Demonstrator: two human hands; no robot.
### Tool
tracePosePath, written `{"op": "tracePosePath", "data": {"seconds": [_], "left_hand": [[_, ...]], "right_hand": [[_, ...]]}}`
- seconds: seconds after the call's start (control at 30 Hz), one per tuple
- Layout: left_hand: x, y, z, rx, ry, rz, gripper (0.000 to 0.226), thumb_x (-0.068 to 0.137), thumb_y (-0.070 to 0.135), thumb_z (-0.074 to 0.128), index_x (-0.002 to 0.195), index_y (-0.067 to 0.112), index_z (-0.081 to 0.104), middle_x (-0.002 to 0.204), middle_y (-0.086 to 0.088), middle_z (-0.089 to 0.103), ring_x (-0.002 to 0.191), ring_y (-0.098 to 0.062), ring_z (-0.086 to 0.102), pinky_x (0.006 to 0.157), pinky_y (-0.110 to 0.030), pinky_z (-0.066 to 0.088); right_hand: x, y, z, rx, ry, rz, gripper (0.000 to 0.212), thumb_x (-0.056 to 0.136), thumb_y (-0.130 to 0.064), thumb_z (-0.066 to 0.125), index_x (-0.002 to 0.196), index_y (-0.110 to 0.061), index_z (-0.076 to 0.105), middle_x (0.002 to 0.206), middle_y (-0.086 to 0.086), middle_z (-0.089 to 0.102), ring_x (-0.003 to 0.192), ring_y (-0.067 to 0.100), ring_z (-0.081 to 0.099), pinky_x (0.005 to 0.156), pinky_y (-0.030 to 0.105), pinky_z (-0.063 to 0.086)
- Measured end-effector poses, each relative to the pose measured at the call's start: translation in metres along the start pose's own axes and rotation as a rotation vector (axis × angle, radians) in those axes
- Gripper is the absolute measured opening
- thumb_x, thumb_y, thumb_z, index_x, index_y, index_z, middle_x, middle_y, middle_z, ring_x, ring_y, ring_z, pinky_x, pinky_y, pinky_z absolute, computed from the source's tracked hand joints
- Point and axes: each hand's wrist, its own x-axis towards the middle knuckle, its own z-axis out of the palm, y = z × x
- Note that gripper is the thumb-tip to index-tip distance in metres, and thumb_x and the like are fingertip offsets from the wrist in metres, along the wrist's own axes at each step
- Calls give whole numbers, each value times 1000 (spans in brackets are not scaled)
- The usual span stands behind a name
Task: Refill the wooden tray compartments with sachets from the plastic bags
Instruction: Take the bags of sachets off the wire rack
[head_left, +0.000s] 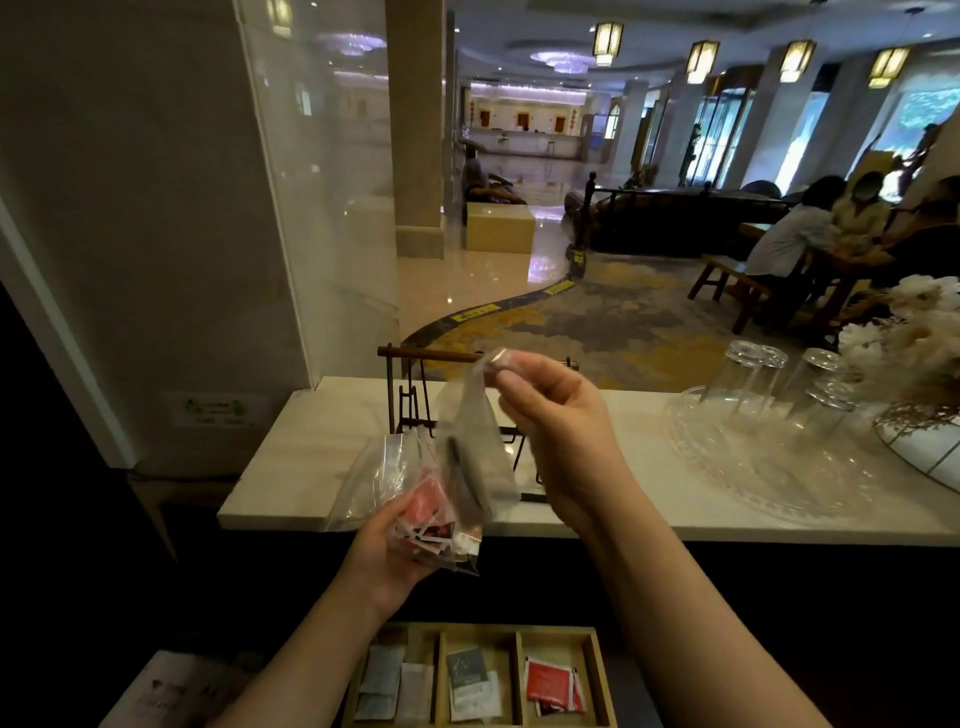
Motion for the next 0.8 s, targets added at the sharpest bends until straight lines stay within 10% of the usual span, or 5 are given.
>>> {"op": "tracePosePath", "data": {"seconds": [0.17, 0.4, 0.53, 0.8], "left_hand": [[-27, -14, -4, -41, -75, -74, 53, 81, 46, 57, 116, 8, 66, 114, -19, 69, 103, -35, 67, 91, -46, 49], [-63, -42, -24, -58, -1, 37, 50, 77, 54, 51, 109, 18, 65, 109, -16, 70, 106, -37, 62, 86, -53, 49], [-76, -48, -38, -47, -10, -7, 54, 77, 54, 53, 117, 21, 64, 116, -14, 69, 112, -35, 62, 99, -57, 43], [-103, -99, -76, 154, 169, -105, 39, 91, 42, 50, 108, 12, 69, 107, -13, 73, 93, -29, 70, 88, -49, 51]], "right_hand": [[-20, 45, 13, -256, -35, 261, 31, 84, -19, 67, 115, -15, 64, 112, 1, 68, 102, 11, 65, 82, 24, 55], [-70, 93, 39, -789, -143, 317, 91, 74, -51, 70, 147, -30, 19, 150, -7, 33, 136, 13, 34, 114, 44, 30], [-89, 116, 38, -1098, -183, 153, 59, 89, -57, 45, 141, -49, 20, 149, -5, 33, 137, 15, 33, 117, 55, 9], [-149, 177, 16, -965, -117, 357, 38, 89, -45, 51, 125, -33, 52, 127, -5, 51, 109, 18, 57, 95, 43, 45]]}}
